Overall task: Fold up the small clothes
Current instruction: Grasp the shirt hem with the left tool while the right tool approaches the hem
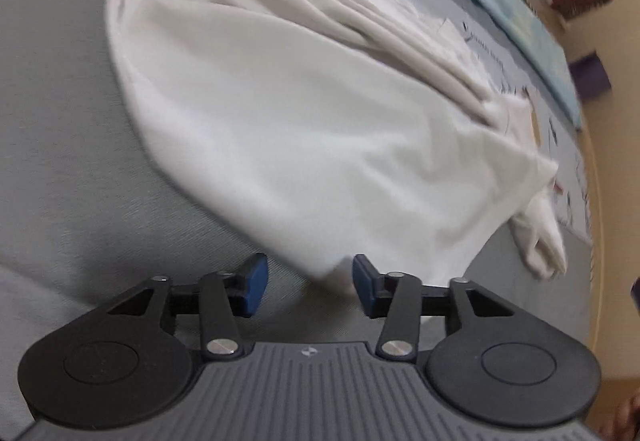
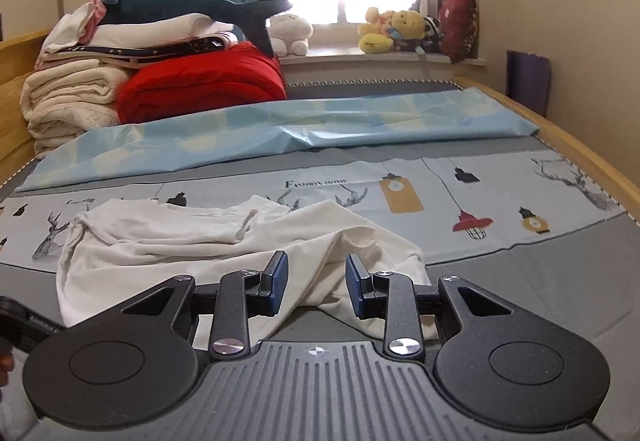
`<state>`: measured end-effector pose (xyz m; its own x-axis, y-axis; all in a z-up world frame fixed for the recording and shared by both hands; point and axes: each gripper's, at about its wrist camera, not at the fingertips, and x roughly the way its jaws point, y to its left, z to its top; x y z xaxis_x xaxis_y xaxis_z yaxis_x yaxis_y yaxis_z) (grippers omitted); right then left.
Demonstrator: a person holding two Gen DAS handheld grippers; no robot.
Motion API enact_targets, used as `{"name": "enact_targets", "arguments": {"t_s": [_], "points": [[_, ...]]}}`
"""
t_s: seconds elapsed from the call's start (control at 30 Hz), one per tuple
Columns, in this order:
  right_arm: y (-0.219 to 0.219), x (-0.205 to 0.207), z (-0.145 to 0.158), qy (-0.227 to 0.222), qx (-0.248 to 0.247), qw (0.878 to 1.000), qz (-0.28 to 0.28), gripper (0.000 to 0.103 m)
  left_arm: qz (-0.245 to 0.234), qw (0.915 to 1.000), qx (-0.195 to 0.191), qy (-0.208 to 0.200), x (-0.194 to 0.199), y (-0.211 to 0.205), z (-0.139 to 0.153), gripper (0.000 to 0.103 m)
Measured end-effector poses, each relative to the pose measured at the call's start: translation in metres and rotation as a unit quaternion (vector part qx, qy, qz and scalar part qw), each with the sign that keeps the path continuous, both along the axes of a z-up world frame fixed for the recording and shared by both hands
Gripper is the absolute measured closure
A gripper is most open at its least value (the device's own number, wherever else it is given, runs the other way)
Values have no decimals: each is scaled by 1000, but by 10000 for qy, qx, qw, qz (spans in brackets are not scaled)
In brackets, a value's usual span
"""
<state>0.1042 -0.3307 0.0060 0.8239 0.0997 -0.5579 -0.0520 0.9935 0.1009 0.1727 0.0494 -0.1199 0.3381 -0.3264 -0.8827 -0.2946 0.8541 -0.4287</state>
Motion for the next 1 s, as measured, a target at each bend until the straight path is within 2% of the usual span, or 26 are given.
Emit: {"name": "enact_targets", "arguments": {"t_s": [0.13, 0.2, 0.23, 0.27, 0.4, 0.53, 0.6, 0.67, 0.73, 0.8, 0.87, 0.93, 1.0], "points": [[-5, 6, -2, 119, 33, 9998, -143, 70, 0, 9995, 226, -204, 7, -19, 3, 51], [-6, 7, -4, 163, -20, 9997, -184, 70, -233, 9972, 629, -333, 6, -30, 6, 74], [-7, 7, -4, 176, -49, 9996, -216, 70, -382, 9956, 786, -344, 7, -34, 5, 95], [-8, 7, -5, 198, -70, 9994, -259, 70, -519, 9938, 918, -366, 5, -37, 6, 97], [-14, 8, -8, 359, -43, 9983, -459, 70, -909, 9856, 1170, -816, -13, -36, 32, 99], [-16, 5, -11, 472, 5, 9970, -608, 70, -1304, 9751, 1397, -1122, -43, -18, 64, 100], [-14, 3, -12, 504, -2, 9968, -619, 70, -1571, 9698, 1454, -1169, -62, -1, 76, 100], [-10, 1, -14, 525, -53, 9967, -615, 70, -1865, 9615, 1704, -1078, -84, 18, 82, 101], [-4, -1, -15, 546, -92, 9968, -575, 70, -1981, 9576, 1858, -957, -107, 43, 85, 102], [2, -1, -17, 607, -98, 9969, -499, 70, -1969, 9580, 1874, -916, -123, 72, 90, 102], [7, 0, -21, 748, -61, 9965, -367, 69, -1919, 9650, 1588, -821, -135, 100, 93, 101], [15, 5, -31, 1049, 30, 9944, -141, 68, -1855, 9702, 1378, -733, -141, 121, 92, 100], [24, 10, -42, 1406, 94, 9900, 91, 64, -1762, 9718, 1382, -745, -140, 133, 93, 93]]}}
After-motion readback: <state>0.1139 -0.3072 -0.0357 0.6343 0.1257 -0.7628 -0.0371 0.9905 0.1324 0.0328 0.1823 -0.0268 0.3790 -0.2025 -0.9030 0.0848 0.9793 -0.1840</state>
